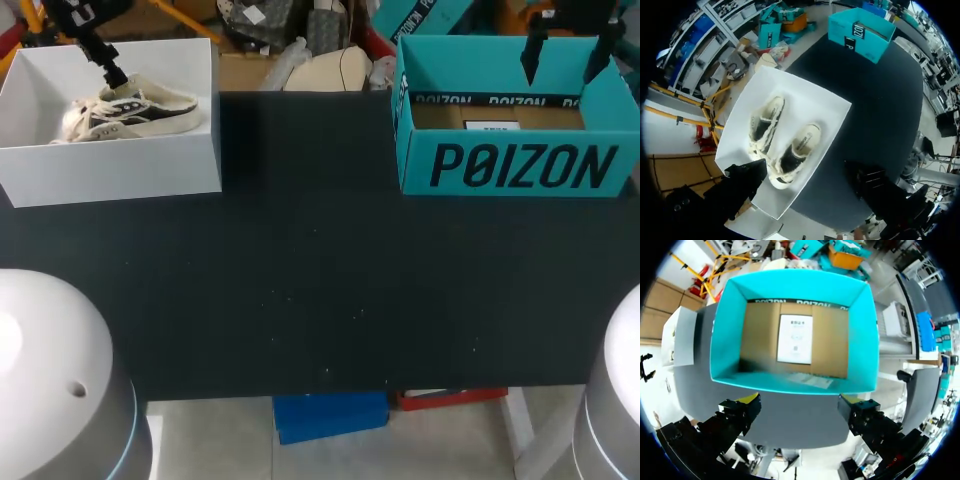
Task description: Take the shoe out of the shoebox, open the shoe tongue, remove and reinsert the insole, then place the shoe into the shoebox
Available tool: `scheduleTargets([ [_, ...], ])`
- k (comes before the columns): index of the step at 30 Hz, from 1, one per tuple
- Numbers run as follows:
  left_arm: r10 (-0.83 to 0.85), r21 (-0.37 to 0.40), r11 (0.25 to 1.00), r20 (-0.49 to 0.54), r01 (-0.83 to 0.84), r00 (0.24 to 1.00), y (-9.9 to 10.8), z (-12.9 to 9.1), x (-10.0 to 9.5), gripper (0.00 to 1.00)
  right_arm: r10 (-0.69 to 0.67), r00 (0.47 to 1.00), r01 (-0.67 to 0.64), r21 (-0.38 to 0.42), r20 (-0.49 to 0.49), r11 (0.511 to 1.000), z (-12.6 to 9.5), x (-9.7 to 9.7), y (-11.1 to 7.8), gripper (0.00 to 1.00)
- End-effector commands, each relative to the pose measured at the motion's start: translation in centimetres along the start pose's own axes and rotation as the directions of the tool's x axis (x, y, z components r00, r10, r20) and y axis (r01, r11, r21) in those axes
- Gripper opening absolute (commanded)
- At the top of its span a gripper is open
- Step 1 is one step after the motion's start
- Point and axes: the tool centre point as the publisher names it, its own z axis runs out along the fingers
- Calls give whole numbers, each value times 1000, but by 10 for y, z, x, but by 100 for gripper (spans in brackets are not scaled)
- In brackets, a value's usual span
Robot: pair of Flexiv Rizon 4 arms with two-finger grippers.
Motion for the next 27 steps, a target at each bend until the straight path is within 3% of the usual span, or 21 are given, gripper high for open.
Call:
scheduleTargets([
  [1, 499, 135, 852, 84, -506, 863, 7, 1, 4, 100, 0, 1000, 0, 0, 1, 1000, 0, 0, 0, 100],
  [5, 499, 135, 852, 84, -506, 863, 7, 1, 4, 100, 0, 1000, 0, 0, 1, 1000, 0, 0, 0, 100],
  [6, 531, 89, 838, 98, -539, 842, 5, 5, 6, 100, 0, 1000, 0, 0, 1, 1000, 0, 0, 0, 100],
  [8, 562, 107, 820, 33, -562, 826, 2, 13, 7, 100, 0, 1000, 0, 0, 1, 1000, 0, 0, 0, 100],
  [14, 569, 65, 822, -21, -566, 822, 4, 34, -6, 100, 0, 1000, 0, 0, 1, 1000, 0, 0, 0, 100],
  [15, 549, 59, 835, -24, -547, 835, 6, 37, -10, 89, 0, 1000, 0, 0, 1, 1000, 0, 0, 0, 100],
  [16, 538, 49, 843, -26, -536, 843, 7, 40, -15, 66, 0, 1000, 0, 0, 1, 1000, 0, 0, 0, 100],
  [17, 520, 45, 854, -31, -519, 853, 8, 43, -19, 59, 0, 1000, 0, 0, 1, 1000, 0, 0, 0, 100],
  [21, 464, 21, 886, -41, -464, 885, 10, 57, -35, 54, 0, 1000, 0, 0, 1, 1000, 0, 0, 0, 100],
  [27, 421, 1, 906, -77, -422, 904, 11, 80, -49, 56, 0, 1000, 0, 0, 1, 1000, 0, 0, 0, 100],
])
